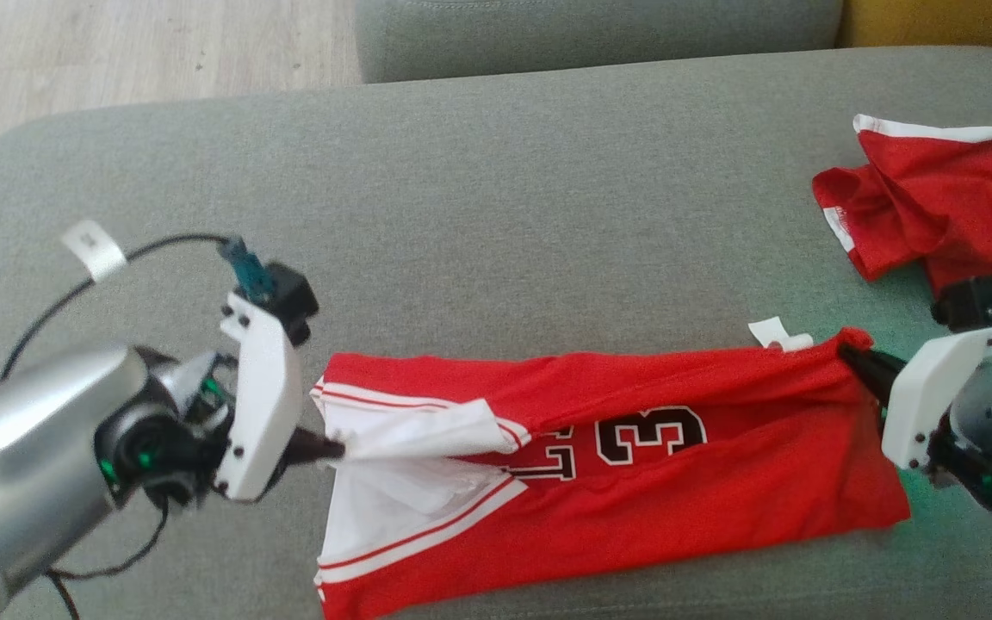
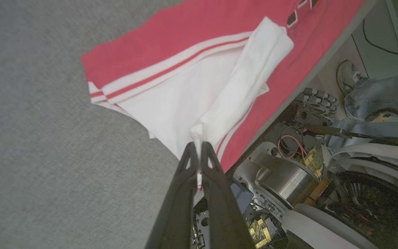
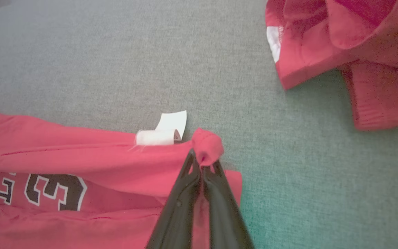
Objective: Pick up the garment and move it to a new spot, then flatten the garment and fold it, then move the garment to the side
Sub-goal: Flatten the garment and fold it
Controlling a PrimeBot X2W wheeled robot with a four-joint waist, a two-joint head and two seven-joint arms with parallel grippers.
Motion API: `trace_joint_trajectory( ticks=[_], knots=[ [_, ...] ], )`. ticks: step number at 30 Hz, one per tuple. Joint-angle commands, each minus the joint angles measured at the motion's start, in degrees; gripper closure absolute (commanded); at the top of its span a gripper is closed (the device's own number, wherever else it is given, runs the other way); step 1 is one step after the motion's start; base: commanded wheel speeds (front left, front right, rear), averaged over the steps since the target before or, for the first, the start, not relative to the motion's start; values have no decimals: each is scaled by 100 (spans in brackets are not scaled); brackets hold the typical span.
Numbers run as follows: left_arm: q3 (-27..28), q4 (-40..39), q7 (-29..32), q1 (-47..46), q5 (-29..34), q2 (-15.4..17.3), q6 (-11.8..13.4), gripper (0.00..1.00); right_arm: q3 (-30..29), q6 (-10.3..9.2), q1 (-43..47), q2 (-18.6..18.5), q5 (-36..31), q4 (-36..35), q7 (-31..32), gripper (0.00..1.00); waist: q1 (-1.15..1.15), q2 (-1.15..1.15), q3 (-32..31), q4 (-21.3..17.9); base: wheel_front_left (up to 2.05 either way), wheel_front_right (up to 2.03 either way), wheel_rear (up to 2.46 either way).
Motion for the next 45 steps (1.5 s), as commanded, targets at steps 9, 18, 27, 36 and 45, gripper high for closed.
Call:
trace_joint_trajectory(
  ticks=[9,18,27,36,45],
  knots=[
    [254,-195,28,261,-29,145,51,100,222,40,153,-300,-22,-193,314,100,0,0,-32,-21,0,0,0],
    [287,114,-414,580,49,21,-2,0,271,40,224,-313,-48,-230,488,0,0,0,-228,-29,0,0,0],
    [833,206,-2231,639,766,82,331,0,-579,40,227,-416,-145,-671,-510,0,0,0,-355,-29,0,0,0],
    [1565,107,-4722,1196,1522,16,1781,0,-2255,40,886,151,-980,-972,-1916,0,0,0,-468,47,0,0,0],
    [2637,-435,-5943,2207,2109,-145,3001,0,-3745,40,1942,1441,-2557,-2007,-2776,0,0,0,-507,75,0,0,0]
  ],
)
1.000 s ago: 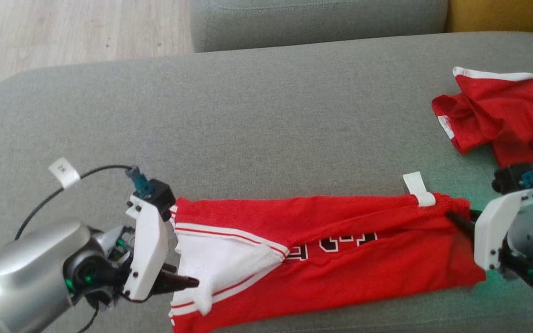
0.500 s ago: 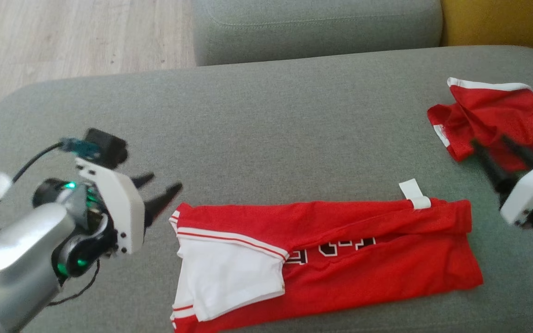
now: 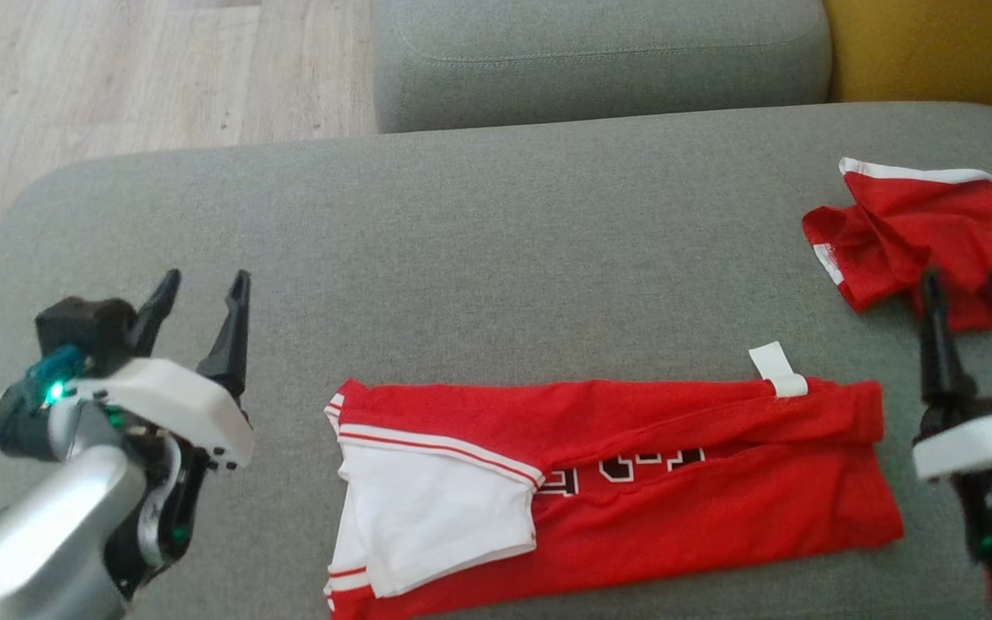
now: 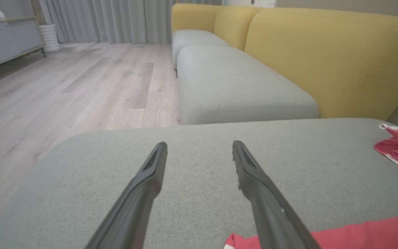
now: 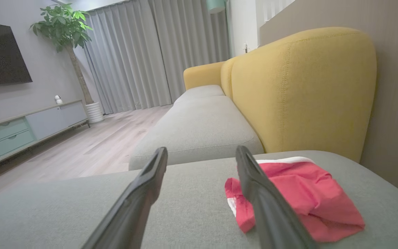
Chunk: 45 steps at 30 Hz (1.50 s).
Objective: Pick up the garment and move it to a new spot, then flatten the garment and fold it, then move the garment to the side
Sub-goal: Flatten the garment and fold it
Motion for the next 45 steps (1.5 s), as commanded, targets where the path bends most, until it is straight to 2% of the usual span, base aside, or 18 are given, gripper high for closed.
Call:
trace_joint_trajectory(
  ticks=[1,5,10,14,19,22,24,25,29,36,42,45],
  knots=[
    [595,-258,-70,-62,332,111,146,0,-57,40,69,39,-208,-317,-63,0,0,0,7,-5,0,0,0],
    [1477,-645,-73,753,1136,-303,356,0,-346,40,463,430,-674,-661,-29,0,0,0,9,-9,0,0,0],
    [2458,-980,-74,1686,2010,-1060,316,0,-518,40,734,721,-970,-794,116,0,0,0,20,-7,0,0,0],
    [3005,-981,-74,2145,2438,-1599,-25,0,-540,40,809,834,-1057,-788,270,0,0,0,44,-2,0,0,0],
    [3350,-793,-75,2338,2800,-2006,-500,0,-652,40,754,835,-1116,-684,430,0,0,0,77,9,0,0,0],
    [3473,-725,-75,2360,2916,-2132,-644,0,-708,40,726,813,-1146,-602,475,0,0,0,90,24,0,0,0],
    [3625,-616,-75,2381,3047,-2294,-835,0,-843,40,661,815,-1165,-420,632,0,0,0,107,40,0,0,0],
    [3625,-616,-75,2381,3047,-2294,-835,0,-843,40,661,815,-1165,-420,632,0,0,0,107,40,0,0,0],
    [3785,-455,-75,2408,3154,-2472,-1052,0,-1004,40,470,826,-1179,-90,1036,0,0,0,165,37,0,0,0],
    [3890,-202,-75,2320,3363,-2688,-1354,0,-825,40,-58,713,-976,675,2266,0,0,0,294,69,0,0,0],
    [3957,-13,-75,2257,3513,-2837,-1517,0,-484,40,-247,626,-562,1435,3713,0,0,0,322,174,0,0,0],
    [4010,35,-75,2255,3566,-2890,-1577,0,-562,40,-272,571,-501,1599,3908,0,0,0,331,220,0,0,0]
  ],
)
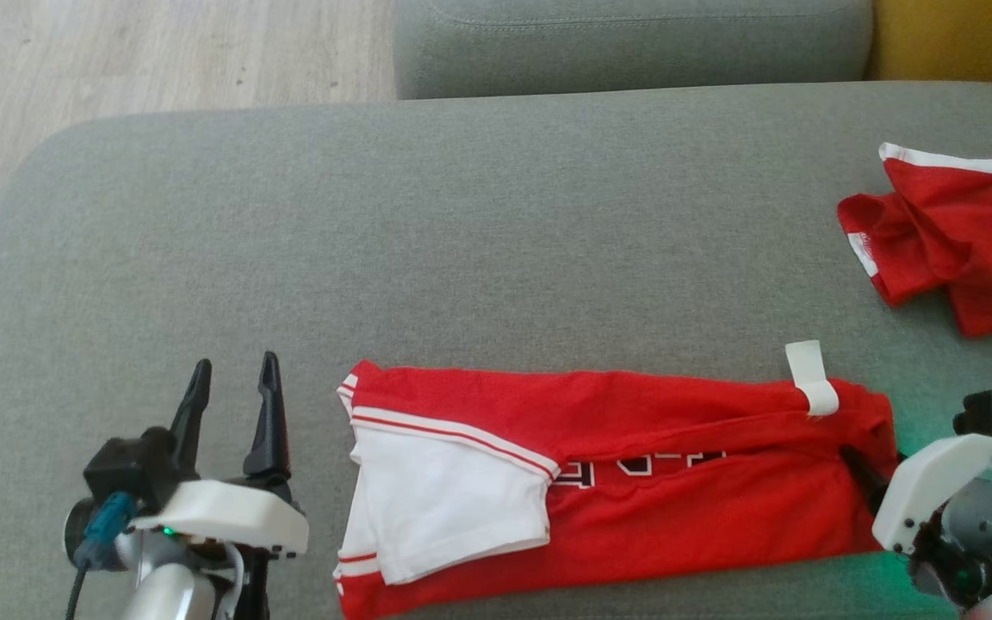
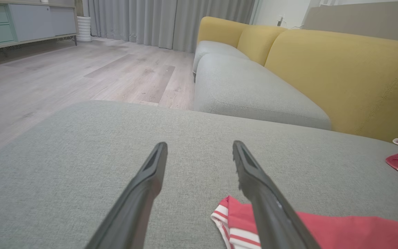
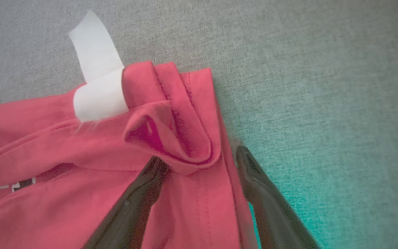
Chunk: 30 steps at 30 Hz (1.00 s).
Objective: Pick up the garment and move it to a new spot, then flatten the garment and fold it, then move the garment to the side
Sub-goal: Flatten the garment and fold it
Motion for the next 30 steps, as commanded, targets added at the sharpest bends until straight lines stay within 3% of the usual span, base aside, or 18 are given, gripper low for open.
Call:
trace_joint_trajectory(
  ticks=[1,9,10,12,13,21,30],
  knots=[
    [305,-136,-70,-296,65,0,-38,0,45,37,-174,-121,-35,57,109,0,0,0,10,29,0,0,0],
    [439,-68,-70,-323,185,-111,-158,0,1,37,-282,8,-99,468,550,3,0,0,122,69,0,0,0],
    [452,-60,-70,-333,199,-122,-174,0,13,37,-300,42,-51,492,602,24,0,0,133,67,0,0,0],
    [470,-48,-70,-355,227,-146,-212,0,74,37,-319,79,11,491,683,88,0,0,144,67,0,0,0],
    [477,-46,-70,-366,243,-161,-230,0,107,37,-331,83,49,453,652,100,0,0,149,68,0,0,0],
    [569,0,-70,-379,351,-279,-343,0,154,37,-531,-134,130,18,45,100,0,0,151,32,0,0,0],
    [720,-7,-70,-382,467,-404,-455,0,-223,37,-715,-808,63,-779,-261,100,0,0,154,49,0,0,0]
  ],
)
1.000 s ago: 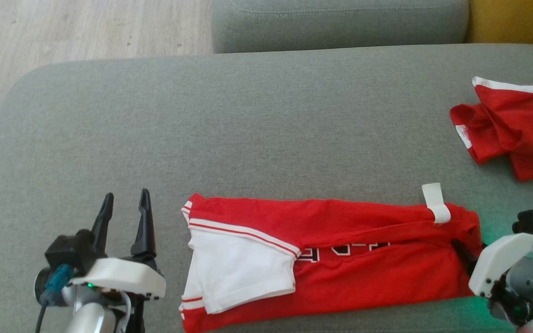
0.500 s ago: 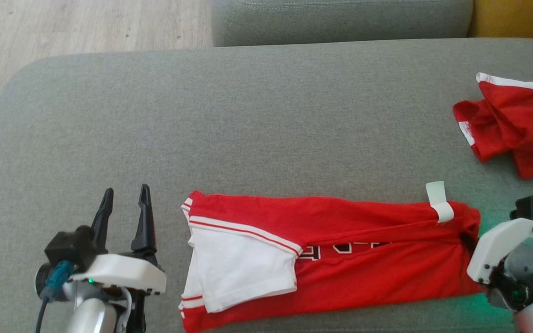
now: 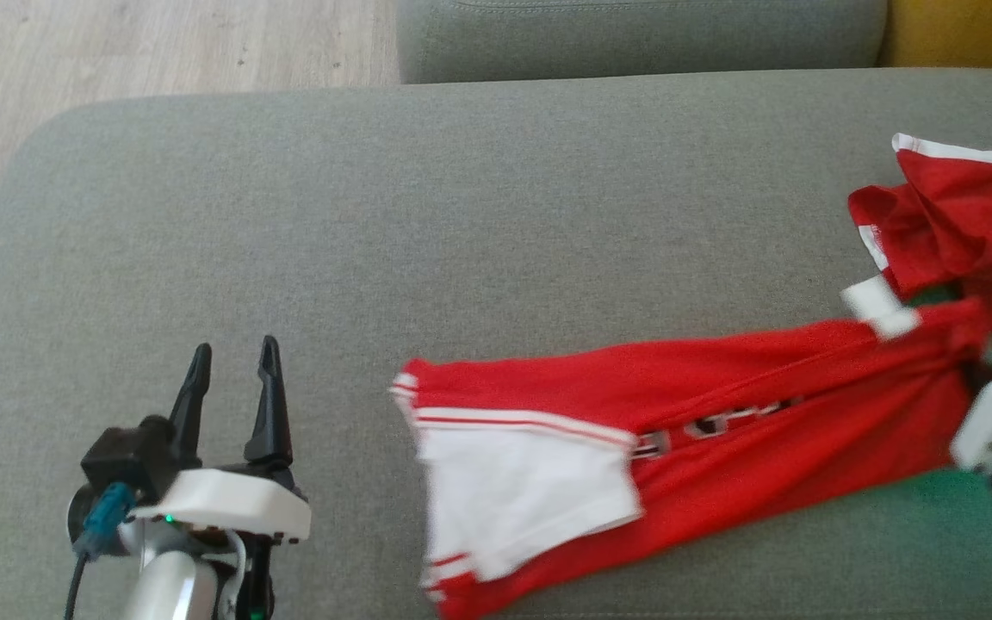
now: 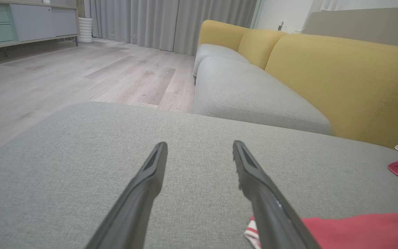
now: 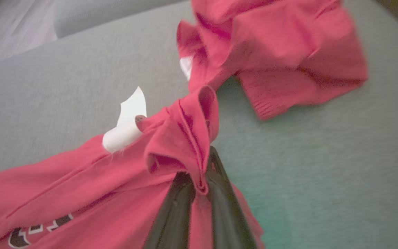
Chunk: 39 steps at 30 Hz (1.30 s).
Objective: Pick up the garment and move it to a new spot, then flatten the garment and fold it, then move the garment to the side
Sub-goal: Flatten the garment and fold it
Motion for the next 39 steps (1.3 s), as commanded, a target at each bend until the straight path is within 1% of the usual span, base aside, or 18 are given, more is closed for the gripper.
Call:
trace_joint_trajectory(
  ticks=[1,3,5,10,11,15,18,20,24,29,34,39],
  knots=[
    [240,-154,-70,-266,71,13,-31,0,-33,36,-291,-241,-52,-286,-63,100,0,0,3,5,0,0,0],
    [284,-149,-70,-260,91,-6,-56,0,-172,36,-295,-308,-130,-481,-12,100,0,0,-6,11,0,0,0],
    [319,-134,-70,-246,111,-25,-82,0,-223,36,-269,-282,-182,-760,111,100,0,0,-26,14,0,0,0],
    [404,-65,-70,-200,133,-71,-155,0,9,36,-99,-68,-64,-1645,357,100,0,0,-84,50,0,0,0],
    [421,5,-70,-174,141,-86,-194,0,182,36,5,126,171,-2029,425,100,0,0,-137,70,0,0,0],
    [452,97,-70,-158,167,-114,-250,0,645,36,230,443,652,-2767,570,100,0,0,-217,128,0,0,0],
    [479,123,-70,-179,196,-130,-285,0,1044,36,357,616,860,-3163,610,100,0,0,-244,195,0,0,0],
    [494,132,-70,-193,213,-139,-304,0,1278,36,408,719,928,-3298,588,100,0,0,-242,252,0,0,0],
    [501,161,-70,-228,249,-159,-348,0,1654,36,399,971,969,-3286,444,100,0,0,-199,424,0,0,0],
    [490,217,-70,-291,283,-186,-387,0,2031,36,265,1226,931,-2950,165,100,0,0,-121,710,0,0,0],
    [475,241,-70,-307,302,-214,-385,0,2433,36,241,1355,943,-2555,1,100,0,0,-88,980,0,0,0],
    [516,256,-70,-309,307,-225,-400,0,2674,36,261,1400,940,-2218,-82,100,0,0,-94,1110,0,0,0]
  ],
)
